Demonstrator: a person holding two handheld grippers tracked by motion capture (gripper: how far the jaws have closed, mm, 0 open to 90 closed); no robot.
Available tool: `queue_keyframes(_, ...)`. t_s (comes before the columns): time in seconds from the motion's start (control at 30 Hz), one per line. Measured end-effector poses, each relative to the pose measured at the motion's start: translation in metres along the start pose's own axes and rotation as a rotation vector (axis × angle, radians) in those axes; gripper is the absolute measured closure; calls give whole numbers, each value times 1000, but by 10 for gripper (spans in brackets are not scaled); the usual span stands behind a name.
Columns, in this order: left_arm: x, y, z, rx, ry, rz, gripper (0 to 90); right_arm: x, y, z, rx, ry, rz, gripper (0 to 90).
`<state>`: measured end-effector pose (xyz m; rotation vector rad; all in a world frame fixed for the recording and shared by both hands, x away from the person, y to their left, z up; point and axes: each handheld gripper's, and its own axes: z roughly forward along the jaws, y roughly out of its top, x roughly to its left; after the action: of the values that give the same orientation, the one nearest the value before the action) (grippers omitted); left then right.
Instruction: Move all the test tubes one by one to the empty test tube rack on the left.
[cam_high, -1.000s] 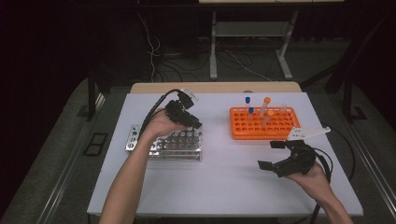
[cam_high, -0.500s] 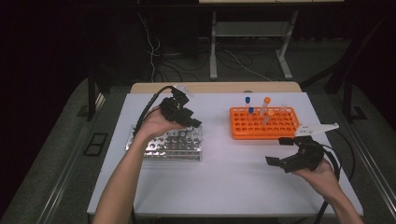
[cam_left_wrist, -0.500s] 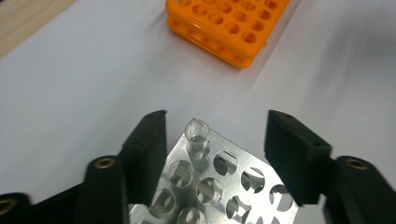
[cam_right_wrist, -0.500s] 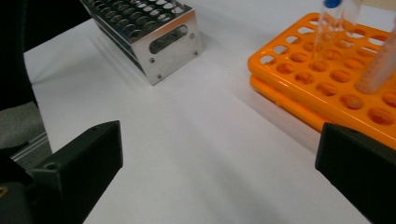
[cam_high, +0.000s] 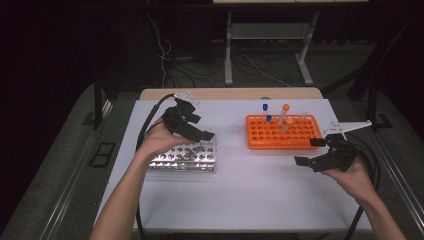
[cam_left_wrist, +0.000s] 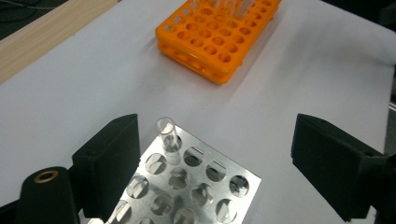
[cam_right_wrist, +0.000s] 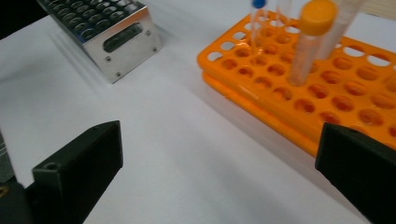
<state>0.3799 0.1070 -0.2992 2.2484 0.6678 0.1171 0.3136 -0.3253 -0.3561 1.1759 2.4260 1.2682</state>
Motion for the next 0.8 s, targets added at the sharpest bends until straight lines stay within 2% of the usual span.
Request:
queue_keyframes(0.13,-6,-5,-5,-17,-1,-5,109,-12,4,-2,4,-15,22,3)
queue_keyframes(0.27,-12,-11,-9,-34,-6,-24,26,-21,8,-1,13,-35,33,3)
queue_keyframes(0.33,-15,-14,-10,-36,6,-29,0,-25,11,-1,13,-44,35,3)
queue_keyframes(0.67,-28,-30,-21,-78,5,-27,0,-52,23,3,9,-85,64,4)
queue_keyframes(0.8,-33,-38,-25,-97,3,-29,0,-63,24,9,36,-110,69,4)
